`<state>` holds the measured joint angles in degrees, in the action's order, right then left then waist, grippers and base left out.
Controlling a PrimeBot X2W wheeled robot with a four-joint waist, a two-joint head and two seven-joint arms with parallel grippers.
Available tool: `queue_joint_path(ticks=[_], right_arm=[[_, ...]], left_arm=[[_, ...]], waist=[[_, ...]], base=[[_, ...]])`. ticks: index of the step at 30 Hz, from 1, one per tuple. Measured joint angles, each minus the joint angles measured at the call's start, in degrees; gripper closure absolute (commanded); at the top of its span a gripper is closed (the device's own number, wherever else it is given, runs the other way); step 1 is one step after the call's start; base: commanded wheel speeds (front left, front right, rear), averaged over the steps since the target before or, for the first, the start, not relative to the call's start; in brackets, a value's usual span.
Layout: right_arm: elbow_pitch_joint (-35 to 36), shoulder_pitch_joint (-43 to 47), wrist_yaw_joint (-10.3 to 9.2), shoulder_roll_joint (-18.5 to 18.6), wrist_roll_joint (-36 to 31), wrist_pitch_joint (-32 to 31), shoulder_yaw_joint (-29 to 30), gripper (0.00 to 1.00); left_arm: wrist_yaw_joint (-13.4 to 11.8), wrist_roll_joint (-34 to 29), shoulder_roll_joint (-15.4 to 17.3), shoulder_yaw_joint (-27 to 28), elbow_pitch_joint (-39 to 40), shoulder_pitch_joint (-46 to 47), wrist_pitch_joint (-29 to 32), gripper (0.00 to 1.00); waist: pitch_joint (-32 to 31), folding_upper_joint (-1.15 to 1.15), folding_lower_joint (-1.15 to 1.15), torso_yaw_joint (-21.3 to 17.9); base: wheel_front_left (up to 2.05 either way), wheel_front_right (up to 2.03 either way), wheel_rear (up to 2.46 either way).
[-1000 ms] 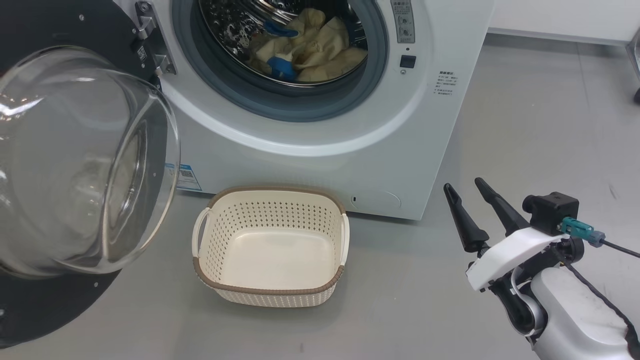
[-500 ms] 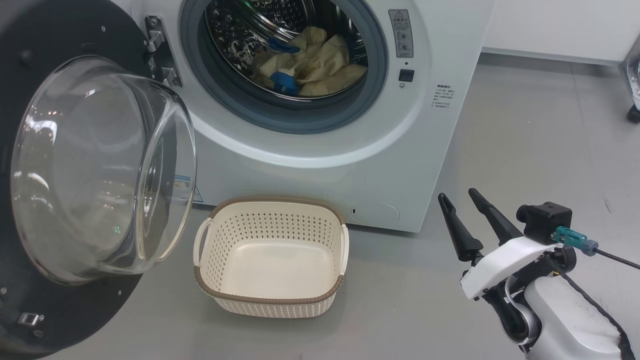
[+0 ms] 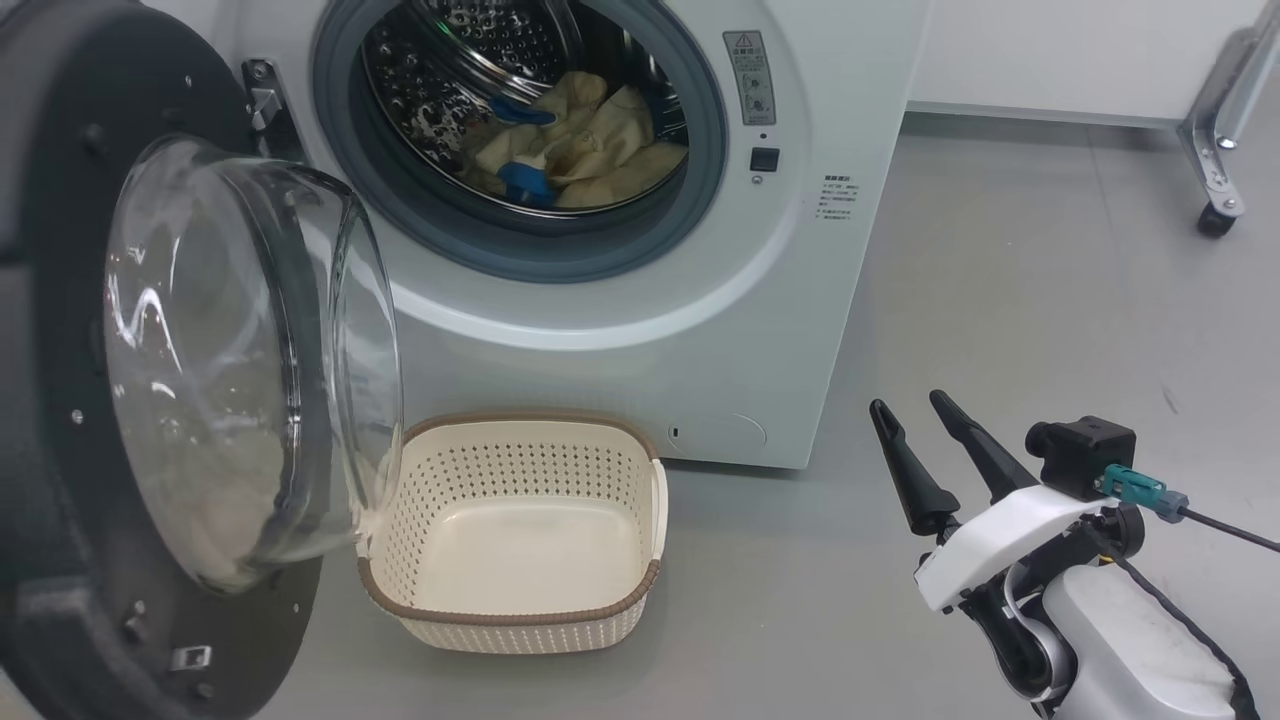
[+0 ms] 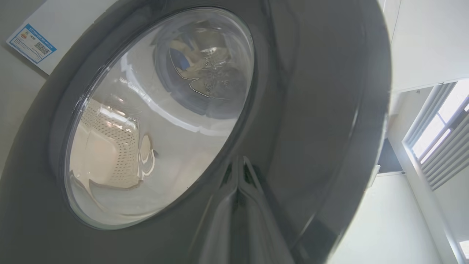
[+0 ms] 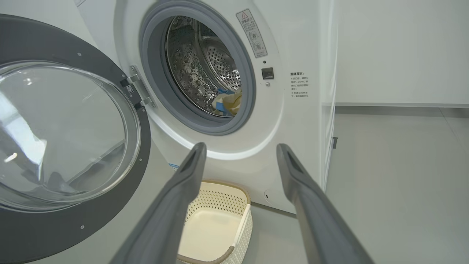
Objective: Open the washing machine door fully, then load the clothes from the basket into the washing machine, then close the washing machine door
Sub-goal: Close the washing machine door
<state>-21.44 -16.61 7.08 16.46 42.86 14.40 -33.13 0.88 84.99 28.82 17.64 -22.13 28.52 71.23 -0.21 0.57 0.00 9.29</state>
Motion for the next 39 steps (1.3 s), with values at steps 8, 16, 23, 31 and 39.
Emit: queue_joint_path(ticks=[8,16,23,31,39], right_arm=[[-0.03,0.00,0.00,-0.07,0.01,0.00,-0.10,0.00],[-0.07,0.00,0.00,-0.23,0.01,0.00,-0.23,0.00],[-0.07,-0.01,0.00,-0.12,0.02,0.00,-0.26,0.00],[-0.01,-0.03,0.00,0.03,0.02,0.00,-0.26,0.00],[0.04,-0.06,0.00,0.10,0.02,0.00,-0.27,0.00]], left_arm=[[-1.15,2.30,-1.71,-1.05,6.68,-1.22,2.49,1.00],[-2.69,2.65,-3.37,-0.93,11.12,-3.32,2.68,1.00],[-3.67,2.66,-5.01,-1.10,14.71,-4.66,2.16,1.00],[-4.39,2.66,-6.99,-0.99,18.24,-5.43,0.25,1.00],[-4.65,2.42,-8.04,-0.45,20.90,-5.89,-1.91,1.00]], waist=[[-0.59,0.00,0.00,-3.29],[-0.83,0.00,0.00,-7.02],[-0.77,0.00,0.00,-10.47],[-0.49,0.00,0.00,-14.03],[0.25,0.00,0.00,-17.22]], base=[[0.00,0.00,0.00],[0.00,0.00,0.00],[0.00,0.00,0.00],[0.00,0.00,0.00],[0.00,0.00,0.00]])
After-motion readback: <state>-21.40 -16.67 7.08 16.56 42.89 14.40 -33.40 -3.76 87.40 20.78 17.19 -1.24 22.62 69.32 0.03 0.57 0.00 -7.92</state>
